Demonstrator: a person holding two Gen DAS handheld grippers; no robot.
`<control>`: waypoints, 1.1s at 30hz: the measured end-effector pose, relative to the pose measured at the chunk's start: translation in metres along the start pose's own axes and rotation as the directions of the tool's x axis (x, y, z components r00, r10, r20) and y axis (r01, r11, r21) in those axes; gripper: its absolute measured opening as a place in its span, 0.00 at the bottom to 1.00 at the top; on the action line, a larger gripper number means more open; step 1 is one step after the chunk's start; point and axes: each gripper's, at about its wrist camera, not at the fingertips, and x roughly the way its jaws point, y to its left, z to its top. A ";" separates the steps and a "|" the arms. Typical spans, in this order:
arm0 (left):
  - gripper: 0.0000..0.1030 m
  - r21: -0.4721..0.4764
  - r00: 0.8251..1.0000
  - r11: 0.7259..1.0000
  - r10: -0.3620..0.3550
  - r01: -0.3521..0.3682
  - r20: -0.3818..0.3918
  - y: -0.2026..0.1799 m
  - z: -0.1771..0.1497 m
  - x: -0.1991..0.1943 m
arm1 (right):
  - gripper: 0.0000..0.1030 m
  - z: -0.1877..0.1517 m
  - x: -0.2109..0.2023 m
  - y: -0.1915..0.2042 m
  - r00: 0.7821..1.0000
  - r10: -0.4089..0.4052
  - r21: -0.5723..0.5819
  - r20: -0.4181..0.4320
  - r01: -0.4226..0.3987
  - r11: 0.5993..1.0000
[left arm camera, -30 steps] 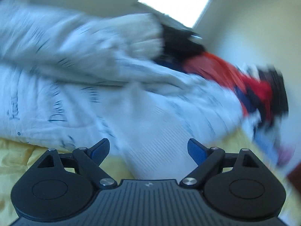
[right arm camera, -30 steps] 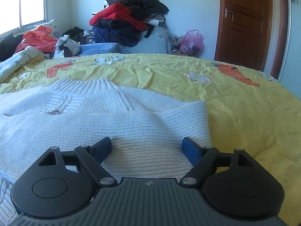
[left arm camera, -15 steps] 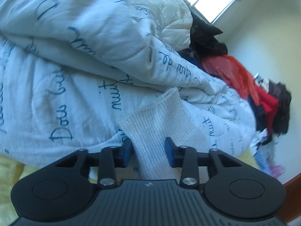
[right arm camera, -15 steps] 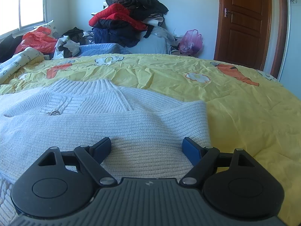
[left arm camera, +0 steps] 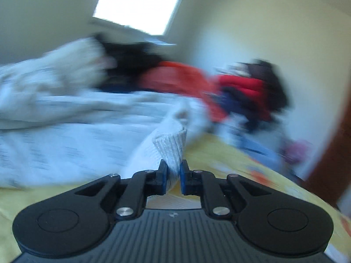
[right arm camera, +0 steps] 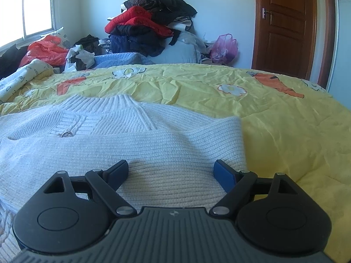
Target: Fold small clothes
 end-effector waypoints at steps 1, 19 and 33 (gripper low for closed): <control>0.11 0.041 0.998 0.998 -0.057 0.057 -0.004 -0.029 -0.014 -0.006 | 0.83 0.000 0.000 0.000 1.000 0.001 0.002 0.001 -0.001 1.000; 0.94 0.347 0.902 0.839 -0.339 0.418 -0.267 -0.163 -0.149 -0.056 | 0.86 0.001 0.000 -0.001 1.000 0.027 0.025 0.002 -0.028 0.999; 1.00 0.109 0.910 0.953 -0.231 0.283 -0.345 -0.069 -0.161 -0.029 | 0.79 0.046 -0.009 0.057 0.821 0.560 0.388 -0.112 -0.482 0.785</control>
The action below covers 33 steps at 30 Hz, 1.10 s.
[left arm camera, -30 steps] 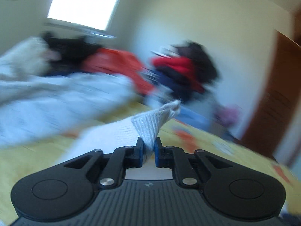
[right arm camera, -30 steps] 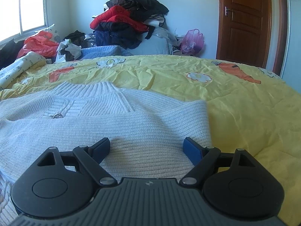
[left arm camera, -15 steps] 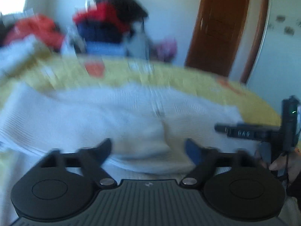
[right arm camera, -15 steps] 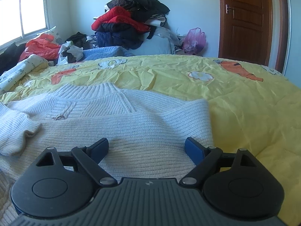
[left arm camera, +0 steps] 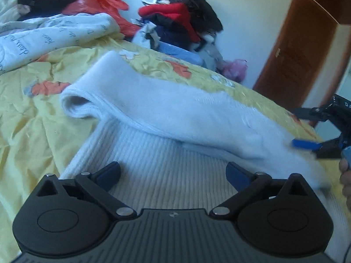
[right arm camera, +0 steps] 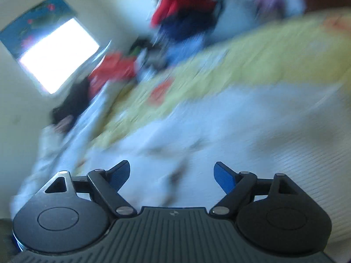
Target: Fold small clothes
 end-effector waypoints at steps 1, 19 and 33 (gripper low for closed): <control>1.00 0.014 1.000 1.000 0.010 -0.010 -0.001 -0.002 -0.001 0.000 | 0.78 -0.001 0.016 0.002 0.998 0.013 0.032 -0.055 -0.011 0.999; 1.00 0.010 1.000 1.000 0.002 -0.002 0.007 -0.002 -0.002 -0.002 | 0.12 0.022 0.009 0.027 1.000 0.024 -0.077 -0.012 -0.024 0.997; 1.00 0.035 1.000 0.999 0.023 -0.023 -0.001 -0.005 -0.001 -0.001 | 0.12 0.015 -0.074 -0.095 0.964 -0.265 -0.025 0.014 0.266 0.964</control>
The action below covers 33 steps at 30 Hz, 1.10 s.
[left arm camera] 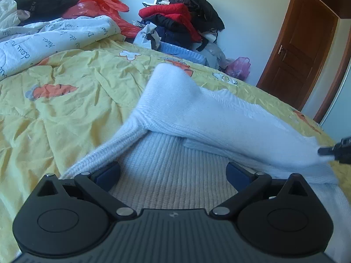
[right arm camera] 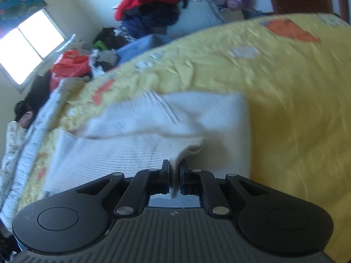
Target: Fold small clothes
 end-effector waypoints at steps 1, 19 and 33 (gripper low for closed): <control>1.00 0.004 1.000 1.000 0.003 -0.003 -0.001 -0.001 0.000 0.000 | 0.12 -0.007 0.007 -0.001 1.000 -0.016 -0.002 0.003 0.016 1.000; 1.00 0.351 0.977 0.913 0.212 -0.210 0.035 -0.048 0.092 0.092 | 0.59 0.000 0.033 0.018 0.990 -0.125 -0.004 0.069 0.125 0.992; 1.00 0.188 0.981 0.970 0.175 -0.156 -0.085 -0.022 0.093 0.152 | 0.19 0.003 0.041 0.010 0.978 -0.122 -0.104 0.167 0.140 0.985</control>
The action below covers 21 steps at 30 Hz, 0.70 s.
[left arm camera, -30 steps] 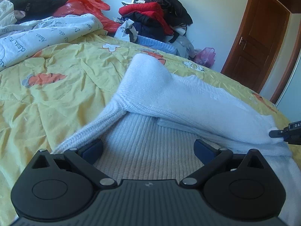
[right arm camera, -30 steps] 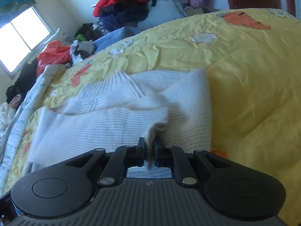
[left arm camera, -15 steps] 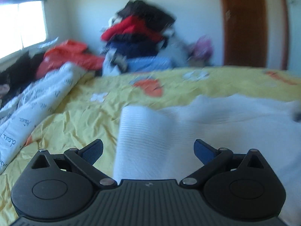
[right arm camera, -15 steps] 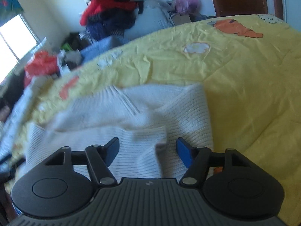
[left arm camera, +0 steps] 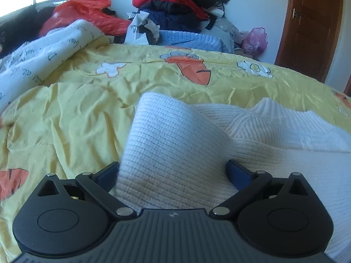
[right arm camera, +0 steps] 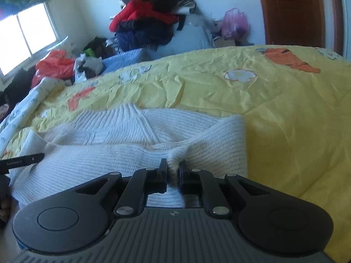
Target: Fold small clothes
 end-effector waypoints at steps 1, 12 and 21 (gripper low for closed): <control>1.00 0.003 1.000 1.000 0.006 -0.006 0.004 -0.001 0.000 -0.001 | 0.19 -0.001 0.000 -0.001 1.000 -0.011 0.023 0.006 0.010 1.000; 0.99 0.098 0.990 0.995 -0.037 0.024 0.133 -0.001 -0.048 -0.106 | 0.51 -0.039 -0.081 0.020 0.993 -0.020 -0.022 0.117 0.023 1.000; 1.00 0.110 0.998 0.994 -0.031 0.024 0.059 -0.018 -0.048 -0.069 | 0.54 -0.066 -0.048 0.046 0.995 -0.090 -0.211 0.040 0.096 0.973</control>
